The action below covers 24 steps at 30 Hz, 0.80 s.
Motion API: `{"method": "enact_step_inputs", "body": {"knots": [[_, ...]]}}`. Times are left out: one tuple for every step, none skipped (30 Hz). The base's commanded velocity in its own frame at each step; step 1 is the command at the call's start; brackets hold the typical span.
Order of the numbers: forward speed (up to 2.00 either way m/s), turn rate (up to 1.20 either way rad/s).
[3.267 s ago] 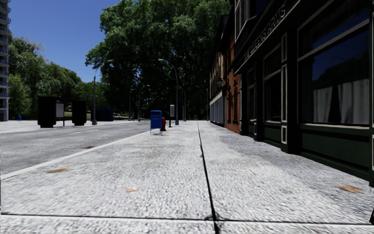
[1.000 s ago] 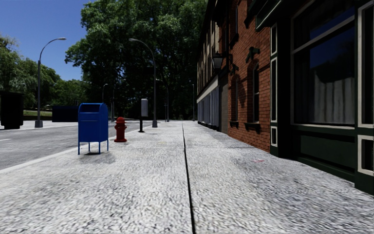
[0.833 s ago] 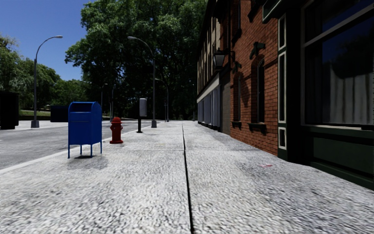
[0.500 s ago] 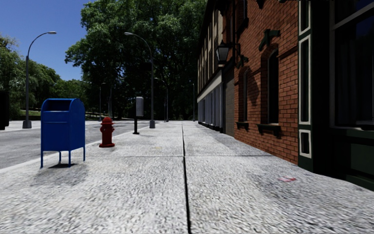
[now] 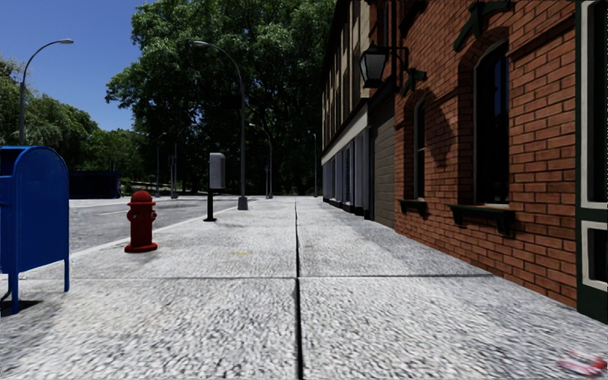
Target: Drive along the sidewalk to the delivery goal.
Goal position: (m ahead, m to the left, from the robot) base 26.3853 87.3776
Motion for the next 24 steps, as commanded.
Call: {"method": "enact_step_inputs", "body": {"knots": [[2.00, 0.00], [2.00, 0.00], [2.00, 0.00], [2.00, 0.00], [2.00, 0.00], [2.00, 0.00], [2.00, 0.00], [2.00, 0.00], [2.00, 0.00], [2.00, 0.00], [2.00, 0.00], [2.00, 0.00], [2.00, 0.00], [2.00, 0.00], [2.00, 0.00], [2.00, 0.00], [2.00, 0.00], [2.00, 0.00], [2.00, 0.00], [2.00, 0.00], [2.00, 0.00], [2.00, 0.00], [2.00, 0.00], [2.00, 0.00]]}}
